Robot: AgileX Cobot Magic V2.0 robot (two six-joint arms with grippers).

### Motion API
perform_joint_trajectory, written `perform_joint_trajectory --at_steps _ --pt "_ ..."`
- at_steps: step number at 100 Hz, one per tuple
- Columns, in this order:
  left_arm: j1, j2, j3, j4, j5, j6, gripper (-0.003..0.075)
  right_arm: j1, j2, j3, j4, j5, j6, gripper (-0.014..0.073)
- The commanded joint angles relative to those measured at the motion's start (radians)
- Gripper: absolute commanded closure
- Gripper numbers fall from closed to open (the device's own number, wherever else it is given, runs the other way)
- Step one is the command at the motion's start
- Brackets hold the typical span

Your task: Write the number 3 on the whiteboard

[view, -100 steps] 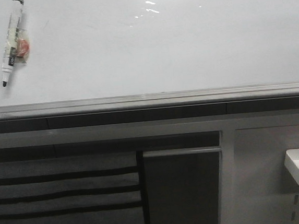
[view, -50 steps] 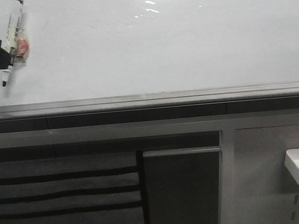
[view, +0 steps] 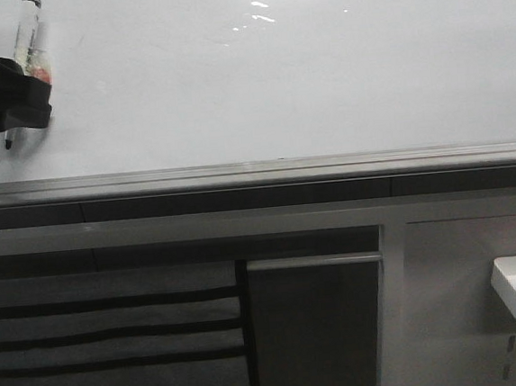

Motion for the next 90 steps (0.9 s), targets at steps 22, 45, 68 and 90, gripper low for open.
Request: perform_joint_trajectory --at_steps 22,45,68,90 --pt "-0.003 -0.011 -0.033 0.011 -0.089 -0.005 0.0635 -0.004 0.018 -0.037 0.004 -0.066 -0.009 0.0118" --pt "-0.003 -0.033 -0.033 0.011 -0.047 -0.005 0.0738 -0.004 0.021 -0.049 0.011 -0.048 -0.009 0.0118" --pt "-0.020 -0.177 -0.075 0.060 0.303 -0.003 0.0738 -0.004 0.119 -0.184 0.119 0.184 -0.103 0.0118" --pt "-0.104 -0.329 -0.175 0.101 0.750 0.153 0.0738 -0.004 0.319 -0.310 0.541 0.438 -0.533 0.0118"
